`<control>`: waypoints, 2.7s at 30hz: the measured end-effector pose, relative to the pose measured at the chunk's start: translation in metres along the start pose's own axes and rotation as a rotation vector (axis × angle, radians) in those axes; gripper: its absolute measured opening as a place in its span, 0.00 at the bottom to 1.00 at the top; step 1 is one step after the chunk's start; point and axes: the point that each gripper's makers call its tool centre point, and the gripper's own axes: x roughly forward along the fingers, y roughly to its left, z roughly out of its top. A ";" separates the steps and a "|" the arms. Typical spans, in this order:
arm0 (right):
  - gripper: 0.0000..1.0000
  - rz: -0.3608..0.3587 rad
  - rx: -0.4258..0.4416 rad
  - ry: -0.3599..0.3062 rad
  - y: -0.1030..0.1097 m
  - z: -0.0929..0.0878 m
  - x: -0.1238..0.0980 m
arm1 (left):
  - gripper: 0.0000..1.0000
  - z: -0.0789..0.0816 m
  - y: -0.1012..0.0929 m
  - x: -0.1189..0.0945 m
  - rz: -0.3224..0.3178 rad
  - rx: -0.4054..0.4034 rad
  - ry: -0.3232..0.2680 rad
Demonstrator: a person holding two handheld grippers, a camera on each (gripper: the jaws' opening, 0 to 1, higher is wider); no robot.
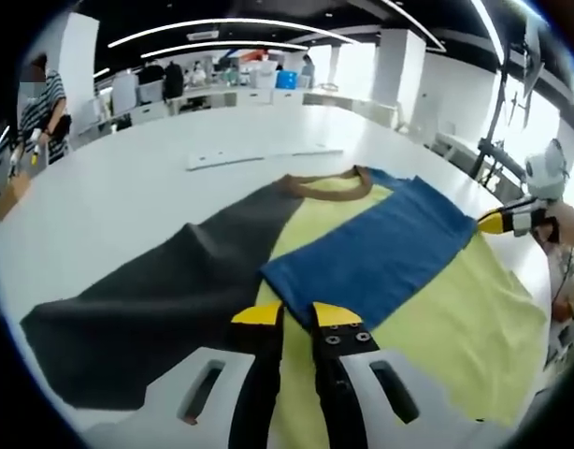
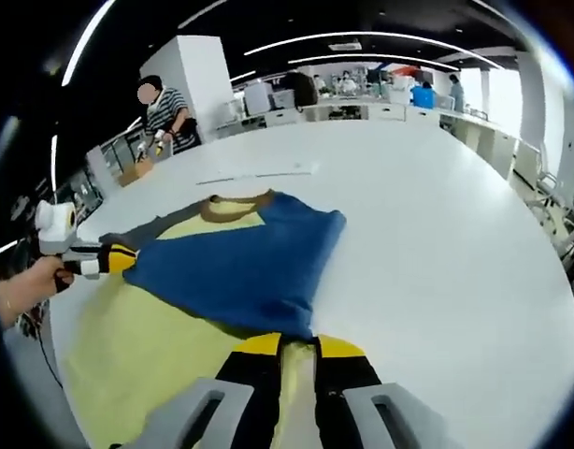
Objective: Fold the garment on the visible template until the final outline fits inside the template.
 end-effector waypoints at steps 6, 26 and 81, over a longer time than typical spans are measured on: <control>0.05 -0.018 0.016 0.007 0.000 -0.006 0.005 | 0.11 -0.007 -0.009 0.000 -0.005 0.062 0.031; 0.00 -0.073 -0.030 0.018 -0.018 -0.002 0.002 | 0.13 -0.007 -0.018 0.006 0.022 0.150 0.038; 0.99 0.369 -0.306 -0.158 0.095 0.031 -0.104 | 0.99 -0.024 0.099 -0.134 0.183 0.081 -0.072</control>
